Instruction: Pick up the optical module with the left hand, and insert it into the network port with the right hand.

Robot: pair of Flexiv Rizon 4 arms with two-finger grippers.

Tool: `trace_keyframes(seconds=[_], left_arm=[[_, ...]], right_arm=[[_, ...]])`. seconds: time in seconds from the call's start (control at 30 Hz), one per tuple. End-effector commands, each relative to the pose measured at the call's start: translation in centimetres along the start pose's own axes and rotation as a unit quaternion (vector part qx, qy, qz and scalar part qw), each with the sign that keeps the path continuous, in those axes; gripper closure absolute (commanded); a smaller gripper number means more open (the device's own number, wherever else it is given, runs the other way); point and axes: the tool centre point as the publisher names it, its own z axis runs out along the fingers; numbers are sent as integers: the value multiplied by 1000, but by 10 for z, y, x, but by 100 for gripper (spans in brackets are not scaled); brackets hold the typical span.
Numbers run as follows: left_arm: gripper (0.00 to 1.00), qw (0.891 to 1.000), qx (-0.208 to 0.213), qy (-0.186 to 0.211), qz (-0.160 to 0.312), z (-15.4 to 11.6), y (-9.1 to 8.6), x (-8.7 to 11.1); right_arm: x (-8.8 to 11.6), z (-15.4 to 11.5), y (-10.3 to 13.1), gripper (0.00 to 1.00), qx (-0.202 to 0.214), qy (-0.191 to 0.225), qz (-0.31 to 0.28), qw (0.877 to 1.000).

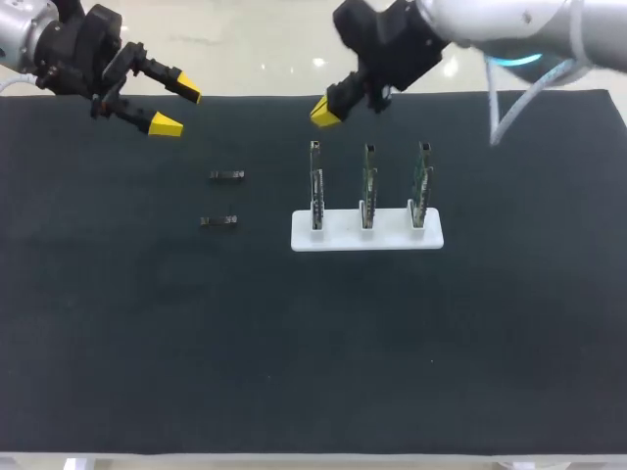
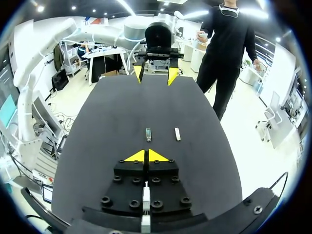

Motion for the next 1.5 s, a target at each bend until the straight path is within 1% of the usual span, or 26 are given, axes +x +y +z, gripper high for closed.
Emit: trace_keyframes(seconds=[0.03, 0.3, 0.53, 0.63, 0.8, 1.03, 1.13, 1.23, 1.37, 1.4, 1.43, 1.5], left_arm=[[0, 1000, 1, 1, 0, 0, 1, 0], [0, 1000, 1, 1, 0, 0, 1, 0], [0, 1000, 1, 1, 0, 0, 1, 0], [0, 1000, 1, 1, 0, 0, 1, 0], [0, 1000, 1, 1, 0, 0, 1, 0], [0, 1000, 1, 1, 0, 0, 1, 0], [0, 1000, 1, 1, 0, 0, 1, 0], [0, 1000, 1, 1, 0, 0, 1, 0], [0, 1000, 1, 1, 0, 0, 1, 0], [0, 1000, 1, 1, 0, 0, 1, 0], [0, 1000, 1, 1, 0, 0, 1, 0], [0, 1000, 1, 1, 0, 0, 1, 0]], right_arm=[[8, -24, 4, 100, -2, -4, 2, 1000], [31, -58, 10, 100, -8, -8, 0, 1000], [62, -89, 15, 100, -12, 1, -12, 1000], [76, -101, 15, 100, -20, -4, -18, 1000], [95, -118, 14, 100, -15, -7, -17, 1000], [114, -137, 8, 100, -7, -8, -9, 1000], [121, -145, 5, 100, -11, -7, -12, 1000], [128, -152, 2, 100, -27, -11, -19, 999], [131, -158, -1, 100, -38, -21, -18, 999], [131, -158, -1, 78, -43, -25, -18, 999], [131, -158, -1, 0, -43, -25, -18, 999], [131, -158, -1, 0, -43, -25, -18, 999]])
